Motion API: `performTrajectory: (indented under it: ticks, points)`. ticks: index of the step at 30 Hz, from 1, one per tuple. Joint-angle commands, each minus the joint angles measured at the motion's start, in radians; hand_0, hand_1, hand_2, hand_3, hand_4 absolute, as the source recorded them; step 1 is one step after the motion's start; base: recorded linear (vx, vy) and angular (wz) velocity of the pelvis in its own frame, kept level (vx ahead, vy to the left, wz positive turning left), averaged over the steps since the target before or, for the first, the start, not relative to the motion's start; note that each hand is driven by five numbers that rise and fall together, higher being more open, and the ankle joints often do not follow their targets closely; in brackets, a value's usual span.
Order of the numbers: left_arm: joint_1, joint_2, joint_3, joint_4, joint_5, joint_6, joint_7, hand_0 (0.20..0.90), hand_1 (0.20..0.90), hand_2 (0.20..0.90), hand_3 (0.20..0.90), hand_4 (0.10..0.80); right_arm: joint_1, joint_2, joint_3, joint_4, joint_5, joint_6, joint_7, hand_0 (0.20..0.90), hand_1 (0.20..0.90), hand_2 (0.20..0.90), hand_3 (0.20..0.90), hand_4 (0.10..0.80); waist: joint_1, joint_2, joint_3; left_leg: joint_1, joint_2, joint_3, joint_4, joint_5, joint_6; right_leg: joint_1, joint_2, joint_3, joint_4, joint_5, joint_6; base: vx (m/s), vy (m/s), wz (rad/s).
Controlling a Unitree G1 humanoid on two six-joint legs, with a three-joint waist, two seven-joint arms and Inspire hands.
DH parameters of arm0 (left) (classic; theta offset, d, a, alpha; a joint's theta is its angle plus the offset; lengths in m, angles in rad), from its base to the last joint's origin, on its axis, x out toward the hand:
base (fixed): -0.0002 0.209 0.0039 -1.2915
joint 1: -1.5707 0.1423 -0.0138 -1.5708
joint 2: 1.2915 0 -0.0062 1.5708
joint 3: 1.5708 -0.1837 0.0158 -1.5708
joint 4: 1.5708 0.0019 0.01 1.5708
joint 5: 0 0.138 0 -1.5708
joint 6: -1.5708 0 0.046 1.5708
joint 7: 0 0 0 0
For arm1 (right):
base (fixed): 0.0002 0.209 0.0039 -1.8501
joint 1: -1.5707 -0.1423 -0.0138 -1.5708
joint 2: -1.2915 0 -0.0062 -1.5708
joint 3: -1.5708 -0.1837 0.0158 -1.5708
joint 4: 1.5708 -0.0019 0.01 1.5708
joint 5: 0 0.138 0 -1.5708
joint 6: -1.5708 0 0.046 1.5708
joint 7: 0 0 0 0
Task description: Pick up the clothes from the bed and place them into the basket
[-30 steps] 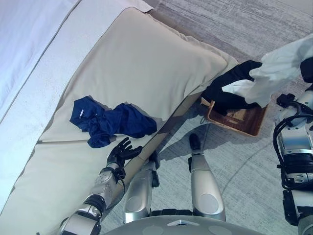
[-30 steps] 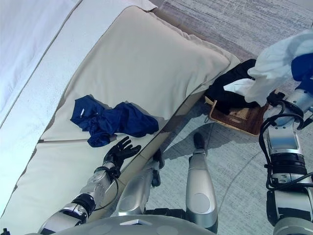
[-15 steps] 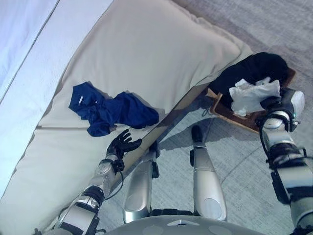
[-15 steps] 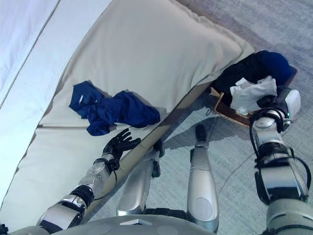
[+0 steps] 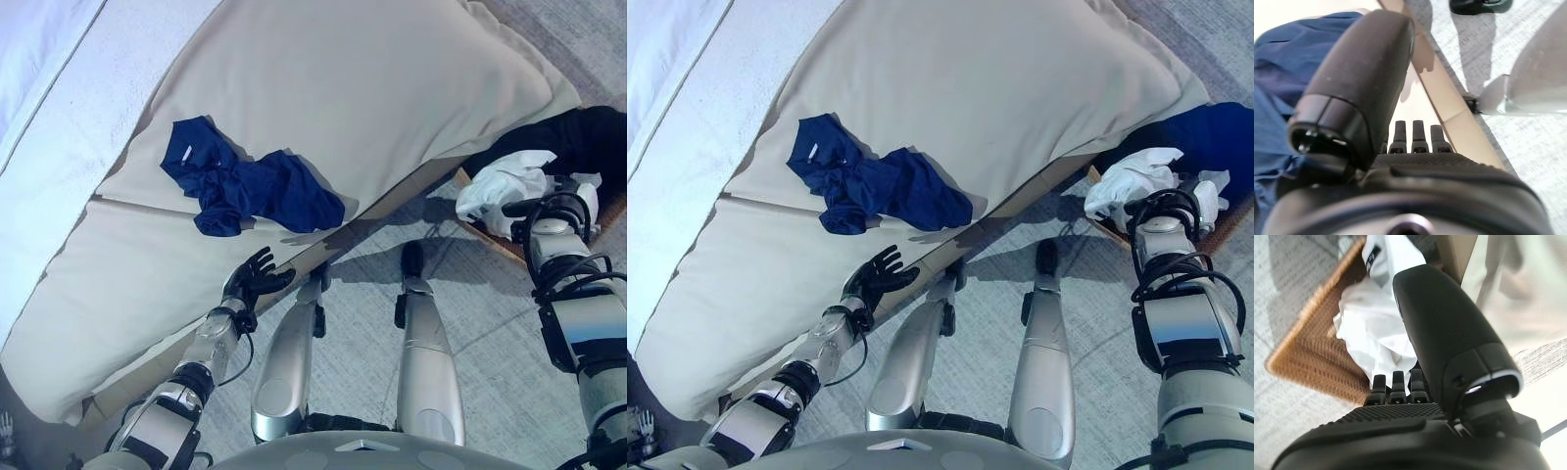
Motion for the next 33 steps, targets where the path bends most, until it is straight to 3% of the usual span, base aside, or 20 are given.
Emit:
performTrajectory:
  ticks: [1, 2, 4, 6, 10, 12, 13, 18, 19, 23, 27, 33]
  points:
    - [0.096, 0.105, 0.073, -0.042, -0.022, -0.025, 0.009, 0.9, 0.9, 0.9, 0.9, 0.8, 0.114, -0.1, -0.064, -0.31, -0.024, -0.009, -0.178, 0.9, 0.9, 0.9, 0.9, 0.8, -0.055, -0.106, -0.007, 0.018, -0.029, -0.022, 0.018, -0.04, 0.024, 0.129, 0.011, -0.111, -0.107, 0.017, -0.002, 0.101, 0.169, 0.12]
    - [0.113, 0.102, 0.091, -0.041, -0.025, -0.029, 0.017, 0.9, 0.9, 0.9, 0.9, 0.8, 0.183, -0.113, -0.112, -0.434, -0.087, 0.035, -0.212, 0.9, 0.9, 0.9, 0.9, 0.8, -0.064, -0.122, -0.017, 0.039, -0.024, -0.013, 0.002, -0.041, 0.024, 0.149, 0.013, -0.108, -0.121, 0.018, 0.001, 0.136, 0.217, 0.05]
    - [0.132, 0.099, 0.114, -0.038, -0.036, -0.028, 0.03, 0.9, 0.9, 0.9, 0.9, 0.8, 0.273, -0.136, -0.185, -0.587, -0.134, 0.019, -0.277, 0.9, 0.9, 0.9, 0.9, 0.8, -0.078, -0.141, -0.036, 0.067, -0.02, -0.008, -0.023, -0.037, 0.025, 0.179, 0.016, -0.104, -0.144, 0.025, 0.007, 0.1, 0.2, -0.01]
    - [0.15, 0.076, 0.152, -0.016, -0.036, -0.031, 0.047, 0.9, 0.9, 0.9, 0.9, 0.8, 0.366, -0.105, -0.269, -0.883, -0.265, 0.033, -0.285, 0.9, 0.9, 0.9, 0.9, 0.8, -0.092, -0.166, -0.059, 0.101, -0.022, -0.001, -0.036, -0.047, 0.028, 0.218, 0.009, -0.1, -0.154, 0.019, 0.018, 0.083, 0.216, -0.01]
    - [0.151, 0.042, 0.187, 0.022, -0.006, -0.019, 0.067, 0.9, 0.9, 0.9, 0.9, 0.8, 0.34, -0.078, -0.185, -1.067, -0.398, -0.005, -0.114, 0.9, 0.9, 0.9, 0.9, 0.8, -0.066, -0.192, -0.099, 0.132, -0.041, -0.013, -0.049, -0.048, 0.037, 0.263, -0.013, -0.111, -0.174, 0.022, 0.034, 0.054, 0.17, -0.06]
    - [0.155, 0.033, 0.191, 0.041, 0.027, -0.016, 0.062, 0.9, 0.9, 0.9, 0.9, 0.8, 0.273, -0.084, -0.091, -1.001, -0.488, -0.013, 0.011, 0.9, 0.9, 0.9, 0.9, 0.8, -0.019, -0.206, -0.122, 0.141, -0.057, -0.032, -0.039, -0.056, 0.042, 0.296, -0.031, -0.134, -0.182, 0.021, 0.037, 0.079, 0.154, 0.18]
    - [0.162, 0.032, 0.187, 0.043, 0.024, -0.022, 0.059, 0.9, 0.9, 0.9, 0.9, 0.8, 0.23, -0.09, -0.02, -0.949, -0.567, -0.062, 0.085, 0.9, 0.9, 0.9, 0.9, 0.8, 0.011, -0.217, -0.129, 0.146, -0.069, -0.05, -0.021, -0.068, 0.048, 0.321, -0.041, -0.152, -0.185, 0.017, 0.038, 0.064, 0.117, 0.39]
    - [0.16, 0.043, 0.171, 0.035, 0.022, -0.023, 0.058, 0.9, 0.9, 0.9, 0.9, 0.8, 0.151, -0.065, 0.115, -0.853, -0.623, -0.088, 0.123, 0.9, 0.9, 0.9, 0.9, 0.8, 0.063, -0.231, -0.13, 0.135, -0.093, -0.082, 0.013, -0.077, 0.062, 0.35, -0.063, -0.19, -0.188, 0.025, 0.043, 0.049, 0.083, 0.42]
    - [0.157, 0.057, 0.154, 0.025, 0.03, -0.015, 0.044, 0.9, 0.9, 0.9, 0.9, 0.8, 0.065, -0.027, 0.223, -0.756, -0.704, -0.092, 0.122, 0.9, 0.9, 0.9, 0.9, 0.8, 0.123, -0.236, -0.123, 0.132, -0.108, -0.113, 0.025, -0.082, 0.073, 0.382, -0.082, -0.221, -0.19, 0.027, 0.052, 0.068, 0.132, 0.51]
    - [0.14, 0.091, 0.132, 0.032, 0.043, -0.002, 0.046, 0.9, 0.9, 0.9, 0.9, 0.8, -0.092, 0.049, 0.37, -0.632, -0.75, -0.071, 0.139, 0.9, 0.9, 0.9, 0.9, 0.8, 0.216, -0.256, -0.108, 0.113, -0.138, -0.162, 0.043, -0.091, 0.086, 0.43, -0.122, -0.273, -0.185, 0.056, 0.067, 0.064, 0.099, 0.68]
    - [0.132, 0.117, 0.145, 0.05, 0.031, 0.015, 0.048, 0.9, 0.9, 0.9, 0.9, 0.8, -0.22, 0.118, 0.442, -0.498, -0.689, -0.013, 0.169, 0.9, 0.9, 0.9, 0.9, 0.8, 0.295, -0.274, -0.096, 0.074, -0.164, -0.207, 0.056, -0.09, 0.089, 0.437, -0.152, -0.319, -0.184, 0.089, 0.084, 0.048, 0.098, 0.63]
    - [0.122, 0.142, 0.174, 0.099, 0.043, 0.002, 0.015, 0.9, 0.9, 0.9, 0.9, 0.8, -0.348, 0.235, 0.454, -0.048, -0.555, 0.068, 0.271, 0.9, 0.9, 0.9, 0.9, 0.8, 0.402, -0.283, -0.052, 0.018, -0.162, -0.228, 0.082, -0.091, 0.082, 0.43, -0.168, -0.393, -0.184, 0.084, 0.089, 0.02, 0.028, 0.42]
